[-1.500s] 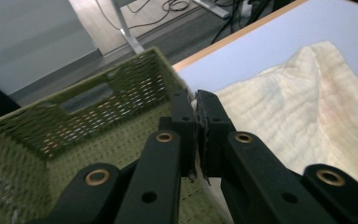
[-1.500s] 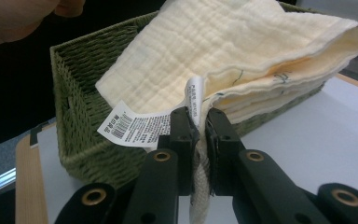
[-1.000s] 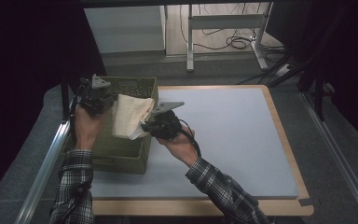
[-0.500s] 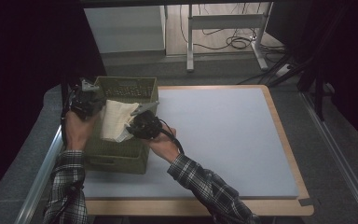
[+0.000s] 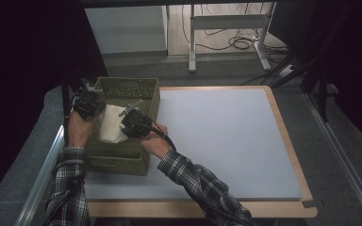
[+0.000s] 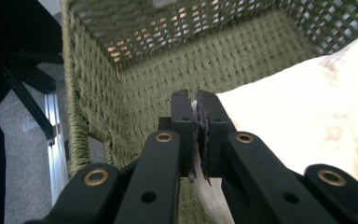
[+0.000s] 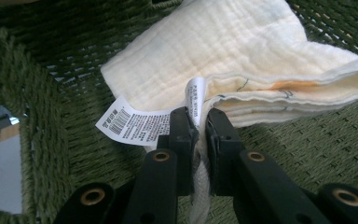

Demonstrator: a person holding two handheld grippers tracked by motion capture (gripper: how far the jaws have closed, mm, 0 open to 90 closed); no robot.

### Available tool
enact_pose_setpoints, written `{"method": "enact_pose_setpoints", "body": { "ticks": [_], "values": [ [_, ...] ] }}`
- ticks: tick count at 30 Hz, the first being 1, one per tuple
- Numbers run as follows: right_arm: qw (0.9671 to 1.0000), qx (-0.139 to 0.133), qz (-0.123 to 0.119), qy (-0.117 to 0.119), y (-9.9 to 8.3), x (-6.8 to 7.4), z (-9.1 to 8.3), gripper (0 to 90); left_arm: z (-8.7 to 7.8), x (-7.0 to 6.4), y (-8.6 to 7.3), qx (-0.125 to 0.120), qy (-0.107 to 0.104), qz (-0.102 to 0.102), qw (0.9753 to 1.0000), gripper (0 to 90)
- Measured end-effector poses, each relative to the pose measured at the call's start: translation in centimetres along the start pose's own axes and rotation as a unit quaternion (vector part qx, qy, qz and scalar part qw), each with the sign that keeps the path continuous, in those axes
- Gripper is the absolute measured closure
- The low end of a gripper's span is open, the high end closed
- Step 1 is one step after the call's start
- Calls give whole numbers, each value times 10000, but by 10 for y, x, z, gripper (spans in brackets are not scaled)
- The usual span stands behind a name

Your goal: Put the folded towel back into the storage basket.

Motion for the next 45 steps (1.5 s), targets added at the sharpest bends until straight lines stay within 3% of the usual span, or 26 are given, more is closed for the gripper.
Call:
{"method": "enact_pose_setpoints", "body": {
  "ticks": [7, 10, 15, 23, 33, 45],
  "values": [
    [9996, 223, -130, -75, 2, 1, 6, 767, 16, 3, -7, 436, 36, 21, 9990, 843],
    [9995, 228, -198, -110, 3, 1, 8, 731, 21, 6, -9, 527, 99, 28, 9986, 710],
    [9997, 153, -172, -120, 3, -1, 6, 706, 22, 2, -10, 527, 43, 5, 9986, 681],
    [9999, 16, -95, -97, 1, -7, -6, 642, 13, -4, -3, 300, -103, -162, 9994, 609],
    [9990, -429, -81, -62, -5, -15, -31, 467, 6, -25, 6, -18, -372, -370, 9986, 460],
    [9969, -780, -88, -22, -23, -22, -65, 327, -17, -60, 19, -600, -935, -569, 9922, 263]
  ]
}}
Point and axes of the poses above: each handheld gripper's, and its own axes: z roughly forward along the jaws, y roughly out of its top, x roughly to its left, the point moved 10 cm from there along z, roughly forward along the jaws, and after that the axes turned 4 degrees about -z, right-handed, at the moved point
